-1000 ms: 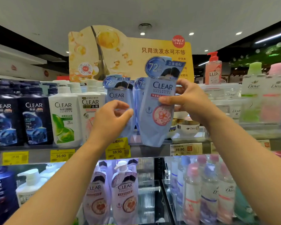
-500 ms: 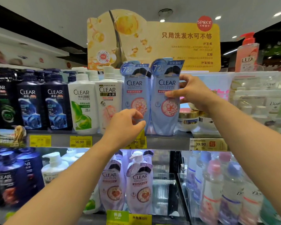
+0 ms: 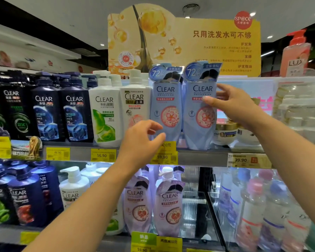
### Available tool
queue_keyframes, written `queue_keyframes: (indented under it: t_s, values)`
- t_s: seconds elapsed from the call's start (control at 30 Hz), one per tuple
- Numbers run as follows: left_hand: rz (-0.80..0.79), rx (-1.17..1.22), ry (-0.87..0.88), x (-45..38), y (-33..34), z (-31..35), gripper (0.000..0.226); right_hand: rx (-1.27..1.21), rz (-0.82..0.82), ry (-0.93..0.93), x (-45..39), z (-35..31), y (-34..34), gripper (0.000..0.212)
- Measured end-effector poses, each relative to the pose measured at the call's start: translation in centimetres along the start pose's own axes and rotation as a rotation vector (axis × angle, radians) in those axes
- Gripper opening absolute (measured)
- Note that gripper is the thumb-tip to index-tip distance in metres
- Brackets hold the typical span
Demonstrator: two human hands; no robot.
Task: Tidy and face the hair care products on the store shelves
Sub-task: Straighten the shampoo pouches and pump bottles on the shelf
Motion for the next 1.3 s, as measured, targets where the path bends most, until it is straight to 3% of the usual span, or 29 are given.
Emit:
queue_keyframes:
  t_s: [0.1,0.13,0.2,0.27,0.37,0.43,0.57,0.67,0.83,1.03,1.17,1.3]
  values:
    - [0.179,-0.008,-0.092,-0.4,-4.1,-3.2,0.012,0.067,0.435,-0.324,2.2,-2.3,0.0,0.054]
    - [0.227,-0.003,-0.142,-0.3,-5.4,-4.5,0.012,0.029,0.499,-0.422,3.2,-3.6,0.6,0.045]
    - [0.272,0.027,-0.243,0.0,-7.4,-6.9,0.013,-0.019,0.432,-0.501,4.6,-6.4,3.1,0.032]
    - [0.279,0.033,-0.305,0.8,-8.6,-9.0,0.013,0.032,0.247,-0.473,5.1,-8.9,6.5,0.030]
    - [0.260,-0.006,-0.341,2.4,-9.8,-11.6,0.013,0.081,-0.020,-0.410,4.4,-12.0,11.3,0.044]
    - [0.236,-0.050,-0.371,3.6,-10.1,-13.5,0.015,0.113,-0.099,-0.399,3.4,-13.5,14.0,0.056]
    - [0.210,-0.125,-0.451,6.4,-10.0,-17.4,0.018,0.149,-0.143,-0.372,0.4,-15.5,17.8,0.082]
    - [0.150,-0.182,-0.500,8.3,-9.4,-19.2,0.029,0.182,-0.168,-0.348,-1.3,-15.8,20.1,0.088]
    - [0.048,-0.204,-0.570,9.1,-8.5,-20.7,0.057,0.164,-0.230,-0.196,-3.6,-15.5,22.4,0.063]
    - [-0.021,-0.189,-0.682,10.0,-7.7,-23.1,0.079,0.147,-0.336,-0.151,-4.6,-15.7,24.1,0.041]
    - [-0.098,-0.087,-0.780,10.7,-6.6,-24.8,0.100,0.187,-0.290,-0.183,-4.1,-15.1,25.1,0.055]
    - [-0.171,-0.030,-0.744,11.1,-5.7,-26.1,0.096,0.318,-0.105,-0.297,-4.0,-14.8,25.3,0.074]
Point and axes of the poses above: each hand's wrist, its own x-axis away from the middle knuckle, its own y-axis out of the palm, z = x × y, the point moved 3 cm from there along -x, towards the middle knuckle, and after that the axes turned 10 degrees about -x, right-handed, at the moved point
